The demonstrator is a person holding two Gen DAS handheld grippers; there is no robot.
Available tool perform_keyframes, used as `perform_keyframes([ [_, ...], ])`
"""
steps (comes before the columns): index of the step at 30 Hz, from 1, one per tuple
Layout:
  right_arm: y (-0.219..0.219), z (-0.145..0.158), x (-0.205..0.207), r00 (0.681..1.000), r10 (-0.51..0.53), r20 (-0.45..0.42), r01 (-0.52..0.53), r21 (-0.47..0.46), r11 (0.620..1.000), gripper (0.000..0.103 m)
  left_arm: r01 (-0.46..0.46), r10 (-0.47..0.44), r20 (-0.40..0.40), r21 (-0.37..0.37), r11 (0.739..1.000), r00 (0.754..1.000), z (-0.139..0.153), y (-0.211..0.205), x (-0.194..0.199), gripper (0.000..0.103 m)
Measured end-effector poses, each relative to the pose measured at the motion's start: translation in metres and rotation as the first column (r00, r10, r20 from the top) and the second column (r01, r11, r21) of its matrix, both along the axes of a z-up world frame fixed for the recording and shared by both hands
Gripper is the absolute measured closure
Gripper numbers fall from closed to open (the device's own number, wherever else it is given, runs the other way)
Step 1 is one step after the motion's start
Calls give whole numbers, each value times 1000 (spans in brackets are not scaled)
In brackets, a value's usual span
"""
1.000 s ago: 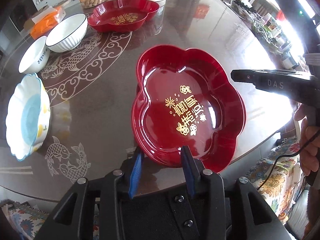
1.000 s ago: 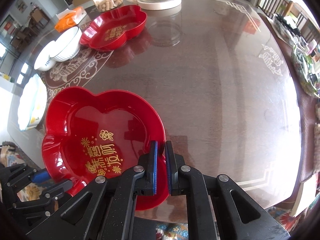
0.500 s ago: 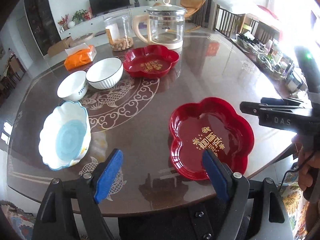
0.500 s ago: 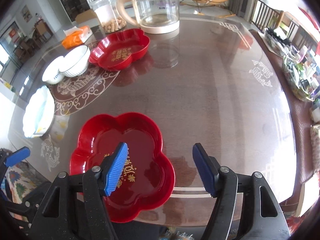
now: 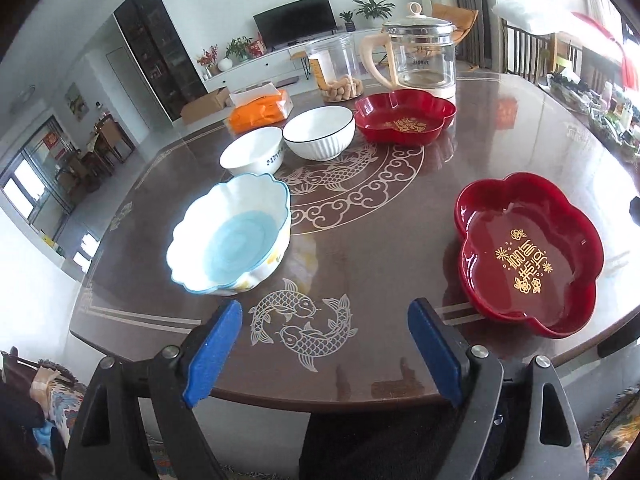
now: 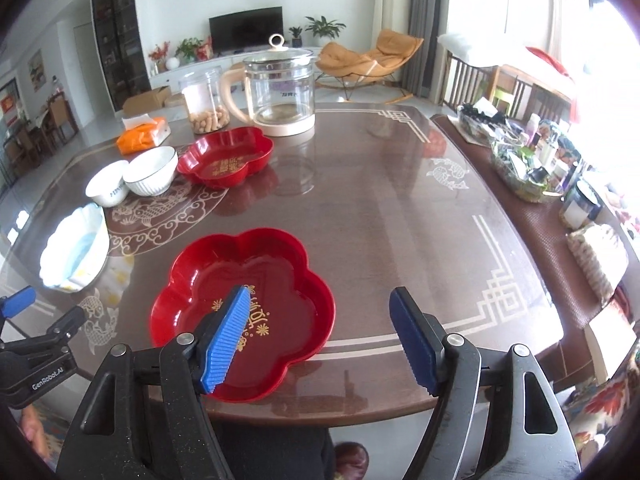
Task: Organize plates and bowls
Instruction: 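Withdraw the right tool from the stacked red plates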
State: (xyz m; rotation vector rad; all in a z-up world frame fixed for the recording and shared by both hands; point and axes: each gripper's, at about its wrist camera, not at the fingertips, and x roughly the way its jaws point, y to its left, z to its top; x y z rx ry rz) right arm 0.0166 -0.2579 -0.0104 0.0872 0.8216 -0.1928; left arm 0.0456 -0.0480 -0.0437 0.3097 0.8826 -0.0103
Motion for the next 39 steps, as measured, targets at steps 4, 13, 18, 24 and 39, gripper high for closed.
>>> perform_keyframes([
  [4, -1, -2, -10, 1000, -18, 4, 18, 12, 1000, 27, 41, -43, 37, 50, 998, 998, 5, -10, -22, 10],
  [13, -6, -1, -46, 997, -66, 44, 65, 34, 997, 27, 76, -63, 110, -115, 990, 992, 35, 2, -48, 10],
  [18, -1, 2, -56, 997, -57, 55, 58, -20, 998, 27, 61, -35, 104, -257, 964, 994, 45, 22, -53, 10],
  [24, 7, 17, -71, 992, -41, 121, 46, -36, 998, 27, 47, -20, 84, -338, 940, 996, 49, 37, -56, 10],
  [39, 12, 15, -12, 995, 83, 57, -78, -90, 993, 27, -35, -12, -187, -243, 969, 982, -30, 52, -8, 10],
])
